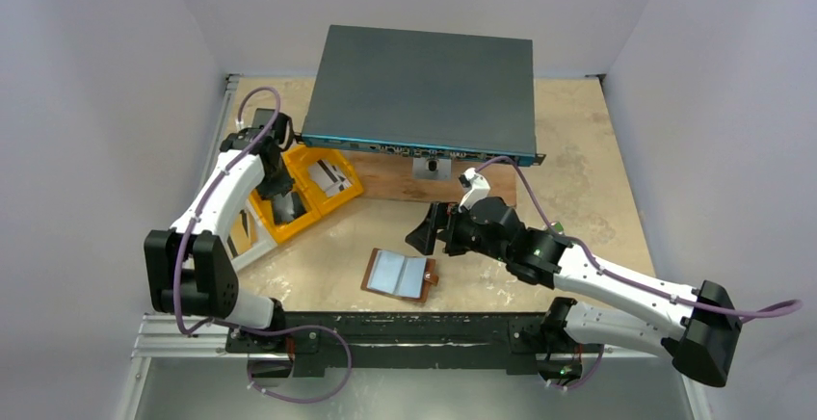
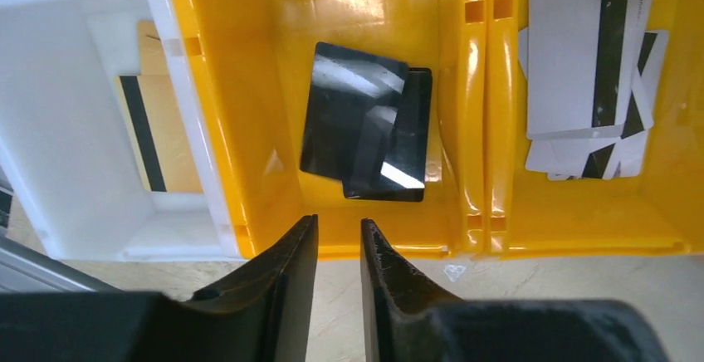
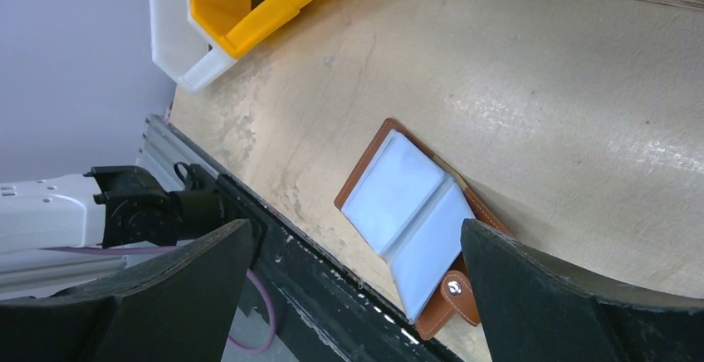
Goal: Take the credit cards out of the card holder
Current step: Place the credit card in the storage box, then remove the credit card from the card holder.
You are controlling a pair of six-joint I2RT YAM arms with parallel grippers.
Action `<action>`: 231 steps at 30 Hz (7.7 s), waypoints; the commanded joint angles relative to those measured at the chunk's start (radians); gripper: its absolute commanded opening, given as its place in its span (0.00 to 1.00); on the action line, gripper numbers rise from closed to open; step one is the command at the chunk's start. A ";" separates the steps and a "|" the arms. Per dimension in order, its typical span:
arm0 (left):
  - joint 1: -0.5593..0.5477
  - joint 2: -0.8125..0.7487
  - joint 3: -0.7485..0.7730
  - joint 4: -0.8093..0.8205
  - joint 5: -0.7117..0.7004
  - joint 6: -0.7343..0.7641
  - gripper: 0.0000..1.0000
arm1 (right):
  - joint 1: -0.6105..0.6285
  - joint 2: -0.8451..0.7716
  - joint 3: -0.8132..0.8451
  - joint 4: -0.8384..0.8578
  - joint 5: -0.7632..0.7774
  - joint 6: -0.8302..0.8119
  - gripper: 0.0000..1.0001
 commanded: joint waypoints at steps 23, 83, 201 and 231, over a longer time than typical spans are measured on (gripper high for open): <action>-0.188 -0.587 -0.286 0.035 0.439 -0.067 0.46 | 0.222 0.383 0.237 -0.100 0.246 0.053 0.91; -0.559 -0.236 -0.579 0.526 0.575 -0.305 0.08 | 0.211 0.622 0.053 0.231 0.119 0.039 0.03; -0.483 -0.503 -0.632 0.313 0.481 -0.291 0.20 | 0.372 0.783 0.466 -0.273 0.341 0.009 0.51; -0.484 -0.379 -0.640 0.436 0.659 -0.197 0.18 | 0.355 0.855 0.342 -0.125 0.158 0.136 0.15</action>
